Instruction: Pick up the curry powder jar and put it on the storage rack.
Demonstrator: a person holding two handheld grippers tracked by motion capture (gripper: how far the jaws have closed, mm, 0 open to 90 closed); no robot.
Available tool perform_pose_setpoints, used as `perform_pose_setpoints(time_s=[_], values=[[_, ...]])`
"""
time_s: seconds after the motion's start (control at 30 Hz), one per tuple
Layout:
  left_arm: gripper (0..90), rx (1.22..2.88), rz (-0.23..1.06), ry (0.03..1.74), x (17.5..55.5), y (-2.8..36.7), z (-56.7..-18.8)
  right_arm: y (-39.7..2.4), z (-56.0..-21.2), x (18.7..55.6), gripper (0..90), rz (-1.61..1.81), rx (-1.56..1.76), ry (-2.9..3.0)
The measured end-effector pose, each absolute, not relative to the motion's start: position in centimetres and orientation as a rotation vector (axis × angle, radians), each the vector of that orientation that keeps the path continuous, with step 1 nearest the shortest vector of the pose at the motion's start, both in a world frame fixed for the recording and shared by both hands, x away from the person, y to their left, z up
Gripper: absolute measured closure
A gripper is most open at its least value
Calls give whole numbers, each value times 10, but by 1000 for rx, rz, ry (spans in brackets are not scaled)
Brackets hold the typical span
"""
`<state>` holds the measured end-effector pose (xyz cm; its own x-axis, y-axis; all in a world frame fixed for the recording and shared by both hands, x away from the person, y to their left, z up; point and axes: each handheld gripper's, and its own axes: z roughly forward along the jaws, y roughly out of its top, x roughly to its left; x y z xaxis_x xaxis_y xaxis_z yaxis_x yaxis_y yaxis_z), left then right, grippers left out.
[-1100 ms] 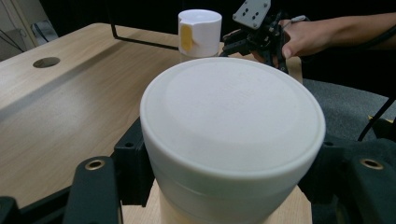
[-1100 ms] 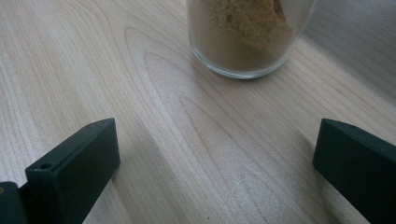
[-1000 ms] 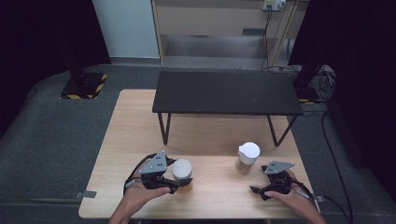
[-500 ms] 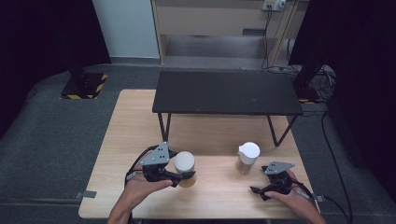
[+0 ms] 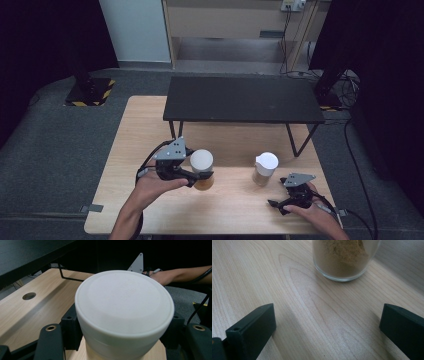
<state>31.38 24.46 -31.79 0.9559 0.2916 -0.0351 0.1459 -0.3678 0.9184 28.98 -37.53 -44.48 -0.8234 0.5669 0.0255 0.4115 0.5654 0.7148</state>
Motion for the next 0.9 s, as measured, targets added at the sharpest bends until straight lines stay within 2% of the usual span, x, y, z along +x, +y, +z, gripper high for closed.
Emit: perform_pose_setpoints(time_s=[0.33, 0.9], values=[[331, 2007, 153, 293, 330, 229, -289, -375, -445, 290, 13, 1102, 821, 2591], [331, 1989, 167, 262, 357, 222, -251, -375, -445, 290, 13, 1103, 821, 2592]])
